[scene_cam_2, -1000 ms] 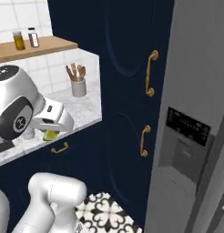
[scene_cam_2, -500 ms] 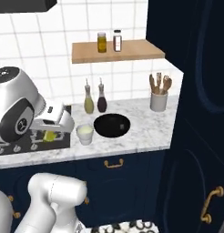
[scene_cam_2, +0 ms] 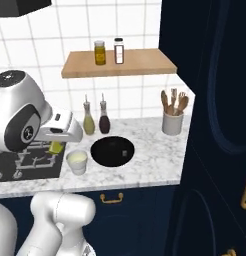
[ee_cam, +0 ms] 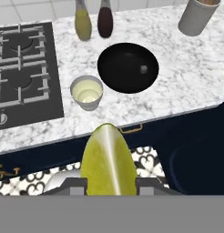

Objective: Grab a lemon wedge from the fridge and one ice cube from the ice bowl, and put them in the glass of lemonade.

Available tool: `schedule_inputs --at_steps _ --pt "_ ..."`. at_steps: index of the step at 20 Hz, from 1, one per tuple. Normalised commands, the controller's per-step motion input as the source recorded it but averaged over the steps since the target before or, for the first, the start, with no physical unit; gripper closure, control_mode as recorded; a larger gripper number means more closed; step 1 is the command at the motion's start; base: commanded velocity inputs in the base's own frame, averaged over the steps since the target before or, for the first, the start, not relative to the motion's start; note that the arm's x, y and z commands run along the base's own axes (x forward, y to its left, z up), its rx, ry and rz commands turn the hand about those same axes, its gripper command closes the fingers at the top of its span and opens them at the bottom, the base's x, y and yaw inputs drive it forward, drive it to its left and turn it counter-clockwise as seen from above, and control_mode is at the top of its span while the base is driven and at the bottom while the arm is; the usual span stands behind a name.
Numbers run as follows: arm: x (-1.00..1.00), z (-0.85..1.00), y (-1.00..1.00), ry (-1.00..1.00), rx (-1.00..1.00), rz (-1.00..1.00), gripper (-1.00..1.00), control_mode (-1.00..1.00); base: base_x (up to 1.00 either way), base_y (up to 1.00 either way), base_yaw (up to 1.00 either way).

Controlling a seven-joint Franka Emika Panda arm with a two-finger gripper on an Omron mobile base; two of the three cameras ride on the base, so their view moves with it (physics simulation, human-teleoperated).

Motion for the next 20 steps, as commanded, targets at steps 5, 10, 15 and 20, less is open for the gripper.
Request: schedule_inputs --at_steps 5,10,15,20 --pt "0.00 0.00 0.00 0.00 0.00 0.00 1.00 1.00 0.69 0.01 0.29" --pt "0.06 -0.03 0.00 0.00 0.01 0.01 1.00 -1.00 0.06 0.00 0.04" --pt "0.70 -0.71 0.23 0.03 0.10 0.16 1.00 -1.00 0.00 0.00 0.00" --pt "0.60 -0.80 0.40 0.02 -0.02 0.14 1.00 -1.00 0.00 0.00 0.00"
